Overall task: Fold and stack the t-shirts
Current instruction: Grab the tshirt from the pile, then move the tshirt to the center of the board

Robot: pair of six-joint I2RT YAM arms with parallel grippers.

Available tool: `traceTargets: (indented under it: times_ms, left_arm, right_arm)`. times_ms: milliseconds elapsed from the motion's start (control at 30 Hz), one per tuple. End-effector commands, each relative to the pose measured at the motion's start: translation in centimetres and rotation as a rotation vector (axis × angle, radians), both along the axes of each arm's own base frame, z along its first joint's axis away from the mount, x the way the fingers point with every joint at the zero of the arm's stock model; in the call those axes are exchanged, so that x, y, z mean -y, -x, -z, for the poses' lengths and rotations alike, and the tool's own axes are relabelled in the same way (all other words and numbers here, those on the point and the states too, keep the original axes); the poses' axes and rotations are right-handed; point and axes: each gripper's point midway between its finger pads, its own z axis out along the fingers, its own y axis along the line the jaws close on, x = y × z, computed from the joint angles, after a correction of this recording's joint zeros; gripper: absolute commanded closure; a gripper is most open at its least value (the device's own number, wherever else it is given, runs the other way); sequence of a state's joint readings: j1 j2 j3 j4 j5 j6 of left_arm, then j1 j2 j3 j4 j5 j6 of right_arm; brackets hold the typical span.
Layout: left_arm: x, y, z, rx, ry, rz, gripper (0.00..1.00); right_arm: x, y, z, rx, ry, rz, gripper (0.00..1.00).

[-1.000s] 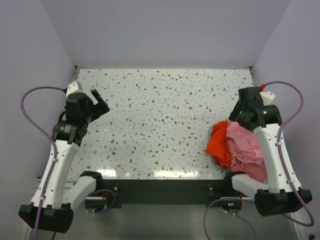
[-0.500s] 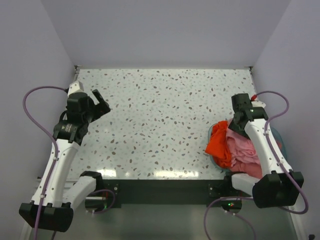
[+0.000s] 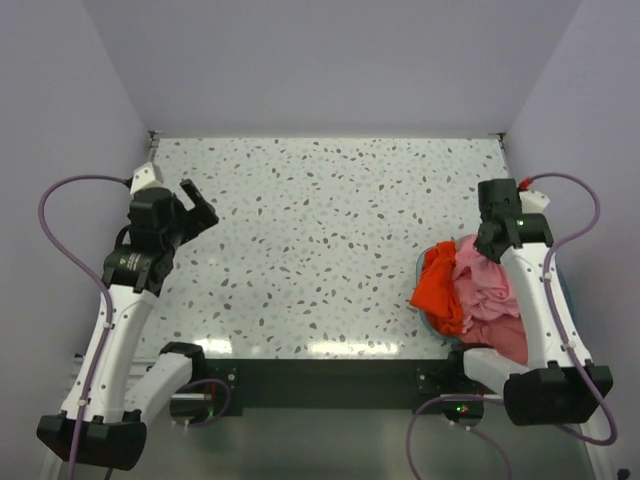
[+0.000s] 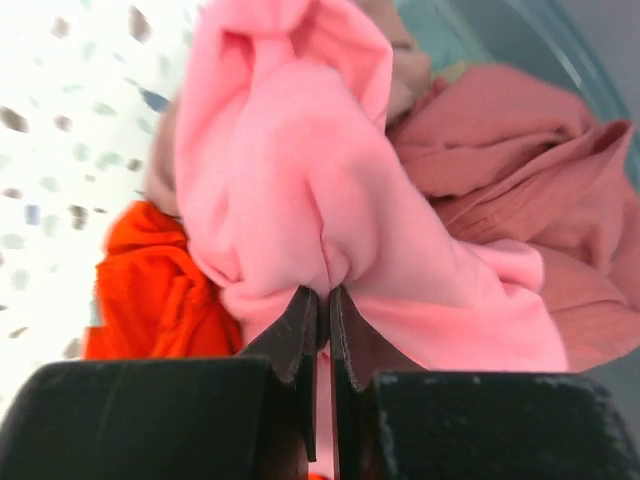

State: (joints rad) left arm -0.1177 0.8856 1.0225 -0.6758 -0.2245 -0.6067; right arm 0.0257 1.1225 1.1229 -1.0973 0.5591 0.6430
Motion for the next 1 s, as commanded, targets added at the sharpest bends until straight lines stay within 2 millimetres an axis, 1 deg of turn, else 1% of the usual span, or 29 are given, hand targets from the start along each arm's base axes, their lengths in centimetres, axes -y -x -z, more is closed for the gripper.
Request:
traceTargets:
  times_ms: [0,33,67,100,133,233,267,333,367,400,433,467,500,533,567,600,633,667,700,733,767,800,833,867,900,967]
  left_arm:
    - [-0.3,-0.2,-1.5,0.046,-0.017,0.006,0.00]
    - [-0.2,-0.2,-1.6,0.049,-0.015,0.008,0.00]
    - [-0.2,-0.2,-1.6,0.049,-0.014,0.010,0.00]
    - [-0.2,-0.3,-1.6,0.049,-0.013,0.009,0.00]
    - [-0.1,-0.4,-1.7,0.051,-0.013,0.009,0.00]
    - [0.0,-0.6,-2.0,0.058,-0.009,0.014,0.00]
    - [0.1,-0.7,-2.1,0.061,-0.006,0.018,0.00]
    - [0.2,-1.0,-2.2,0.065,-0.002,0.023,0.00]
    - [0.3,-1.2,-2.2,0.063,0.002,0.022,0.00]
    - [0.3,-1.3,-2.2,0.062,0.004,0.025,0.00]
    - [0.4,-1.5,-2.2,0.061,0.006,0.027,0.00]
    - [0.5,-1.7,-2.1,0.055,0.005,0.027,0.00]
    - [0.5,-1.8,-2.0,0.050,0.006,0.027,0.00]
    - [0.6,-2.0,-2.0,0.049,0.007,0.029,0.00]
    - [0.6,-2.2,-1.7,0.040,0.007,0.031,0.00]
    - [0.6,-2.2,-1.7,0.035,0.007,0.029,0.00]
    - [0.7,-2.3,-1.6,0.033,0.008,0.033,0.00]
    - [0.7,-2.3,-1.5,0.027,0.007,0.033,0.00]
    - [0.6,-2.4,-1.5,0.027,0.005,0.028,0.00]
    - [0.6,-2.4,-1.6,0.030,0.005,0.028,0.00]
    - [0.6,-2.5,-1.5,0.026,0.007,0.028,0.00]
    - [0.6,-2.4,-1.5,0.023,0.007,0.026,0.00]
    - [0.6,-2.5,-1.7,0.024,0.009,0.029,0.00]
    - [0.6,-2.5,-1.8,0.023,0.007,0.030,0.00]
    - [0.6,-2.3,-1.7,0.011,0.007,0.026,0.00]
    - [0.3,-2.1,-1.9,0.006,0.002,0.012,0.00]
  right_arm:
    - [1.0,-0.7,-7.5,0.191,0.058,-0.004,1.00]
    - [0.7,-0.9,-8.8,0.226,0.046,-0.022,1.00]
    - [0.4,-1.3,-11.4,0.299,0.037,-0.047,1.00]
    - [-0.1,-1.8,-12.9,0.344,0.021,-0.085,1.00]
    - [-1.4,-2.4,-15.5,0.414,-0.014,-0.172,1.00]
    - [-3.3,-3.7,-20.5,0.557,-0.052,-0.296,1.00]
    - [-5.0,-4.6,-23.2,0.625,-0.101,-0.378,1.00]
    - [-6.6,-5.8,-25.9,0.677,-0.137,-0.471,1.00]
    - [-8.2,-5.7,-29.3,0.762,-0.171,-0.551,1.00]
    - [-9.0,-7.9,-29.4,0.747,-0.201,-0.586,1.00]
    - [-10.1,-8.6,-30.5,0.764,-0.229,-0.646,1.00]
    - [-11.0,-8.2,-33.9,0.852,-0.228,-0.702,1.00]
    - [-12.5,-10.8,-33.6,0.829,-0.264,-0.758,1.00]
    - [-13.3,-11.4,-34.7,0.856,-0.260,-0.792,1.00]
    - [-14.8,-11.2,-37.3,0.931,-0.253,-0.849,1.00]
    - [-16.2,-13.2,-37.7,0.951,-0.260,-0.890,1.00]
    - [-17.7,-13.5,-38.5,0.984,-0.267,-0.942,1.00]
    - [-20.8,-13.3,-39.0,1.007,-0.301,-1.032,1.00]
    - [-22.8,-13.6,-40.3,1.068,-0.306,-1.089,1.00]
    - [-24.6,-14.5,-39.5,1.058,-0.312,-1.119,1.00]
    - [-28.4,-13.4,-39.5,1.062,-0.339,-1.209,1.00]
    - [-30.1,-13.6,-39.5,1.075,-0.323,-1.241,1.00]
    - [-32.1,-14.1,-38.8,1.064,-0.335,-1.272,1.00]
    - [-34.7,-13.2,-38.5,1.060,-0.374,-1.335,1.00]
    - [-35.9,-13.0,-38.8,1.077,-0.398,-1.356,1.00]
    - [-38.5,-12.6,-38.0,1.060,-0.438,-1.408,1.00]
